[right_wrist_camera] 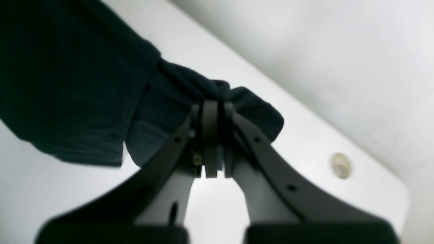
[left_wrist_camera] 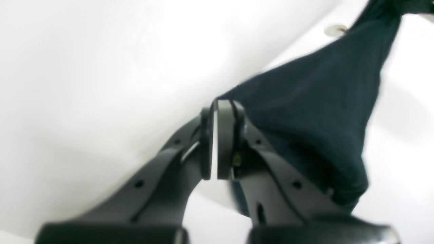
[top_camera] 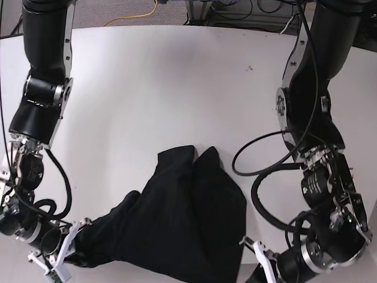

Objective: Layout the t-shirt on the table in an organized manner, then fold the t-shirt properly
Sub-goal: 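Lift the shirt with both grippers and swing it toward the right gripper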

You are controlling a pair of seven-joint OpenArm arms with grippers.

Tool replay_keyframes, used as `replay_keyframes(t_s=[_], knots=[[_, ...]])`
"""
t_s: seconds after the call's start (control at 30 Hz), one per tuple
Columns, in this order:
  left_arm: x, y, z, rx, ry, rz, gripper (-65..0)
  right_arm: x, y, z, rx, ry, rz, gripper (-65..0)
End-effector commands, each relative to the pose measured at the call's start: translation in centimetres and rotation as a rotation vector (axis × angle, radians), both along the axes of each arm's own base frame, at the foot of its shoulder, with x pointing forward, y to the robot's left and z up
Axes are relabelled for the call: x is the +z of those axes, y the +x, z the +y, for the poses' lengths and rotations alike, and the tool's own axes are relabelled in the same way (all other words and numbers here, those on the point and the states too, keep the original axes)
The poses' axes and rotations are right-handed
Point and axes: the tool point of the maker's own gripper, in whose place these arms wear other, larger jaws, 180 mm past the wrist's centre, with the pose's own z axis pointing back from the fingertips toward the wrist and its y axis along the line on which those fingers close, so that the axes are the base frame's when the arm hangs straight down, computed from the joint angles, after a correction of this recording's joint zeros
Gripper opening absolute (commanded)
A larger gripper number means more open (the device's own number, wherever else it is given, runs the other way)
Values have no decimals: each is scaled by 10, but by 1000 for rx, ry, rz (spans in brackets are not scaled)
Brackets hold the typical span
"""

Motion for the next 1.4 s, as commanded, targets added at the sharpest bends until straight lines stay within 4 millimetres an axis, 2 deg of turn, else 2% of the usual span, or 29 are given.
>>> replay_keyframes(t_s=[0.0, 0.07, 0.1, 0.17, 0.33, 0.43, 0.6, 0.7, 0.8, 0.87, 1.1, 1.27, 1.37], knots=[[43, 4, -3, -15, -29, -86, -650, 57, 12, -14, -21, 19, -112, -650], [59, 3, -5, -22, -33, -115, -650, 71, 16, -22, -38, 22, -127, -650], [71, 2, -8, -26, -35, -140, -650, 85, 19, -28, -49, 28, -142, -650], [83, 1, -11, -32, -40, -162, -650, 100, 21, -33, -57, 32, -164, -650], [132, -7, -2, -16, -72, -262, -650, 135, 23, -45, -76, 21, -205, -650], [146, -10, 3, -9, -89, -289, -650, 144, 23, -46, -77, -25, -211, -650], [148, -10, 5, -5, -90, -292, -650, 142, 22, -48, -79, -54, -203, -650], [144, -9, 8, 2, -86, -282, -650, 141, 19, -49, -85, -71, -196, -650], [131, -5, 22, 34, -97, -248, -650, 138, 18, -48, -84, -78, -189, -650], [124, -3, 25, 41, -102, -232, -650, 134, 19, -47, -82, -78, -183, -650], [83, 4, 26, 43, -102, -147, -650, 139, 19, -44, -75, -78, -191, -650], [58, 3, 28, 52, -101, -107, -650, 153, 22, -23, -42, -70, -208, -650], [45, 1, 34, 69, -119, -88, -650, 165, 23, -1, -6, -68, -213, -650]])
